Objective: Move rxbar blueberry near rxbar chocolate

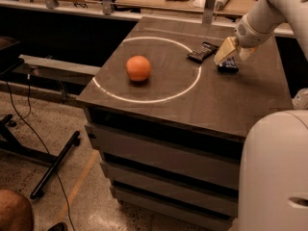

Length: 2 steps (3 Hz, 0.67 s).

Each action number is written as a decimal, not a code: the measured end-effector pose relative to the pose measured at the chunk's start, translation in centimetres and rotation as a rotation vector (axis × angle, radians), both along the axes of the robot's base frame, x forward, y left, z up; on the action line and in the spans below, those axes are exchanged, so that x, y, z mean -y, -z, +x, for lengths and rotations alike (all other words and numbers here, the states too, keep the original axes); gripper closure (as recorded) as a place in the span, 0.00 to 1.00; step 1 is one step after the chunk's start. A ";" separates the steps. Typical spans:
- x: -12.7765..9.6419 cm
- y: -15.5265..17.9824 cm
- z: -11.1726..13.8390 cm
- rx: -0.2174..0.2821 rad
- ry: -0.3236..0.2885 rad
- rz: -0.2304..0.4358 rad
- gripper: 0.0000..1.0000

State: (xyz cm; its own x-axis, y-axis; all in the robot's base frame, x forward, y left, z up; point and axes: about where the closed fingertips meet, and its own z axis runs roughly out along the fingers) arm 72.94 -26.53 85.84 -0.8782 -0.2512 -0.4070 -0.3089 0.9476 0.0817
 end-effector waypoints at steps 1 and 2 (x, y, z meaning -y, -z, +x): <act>0.6 -0.9 -0.8 0.012 -0.014 0.056 0.00; 3.7 -3.3 -3.4 0.054 -0.042 0.143 0.00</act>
Offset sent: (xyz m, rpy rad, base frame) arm -0.0498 -0.0732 0.0645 0.2035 -0.0829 0.0475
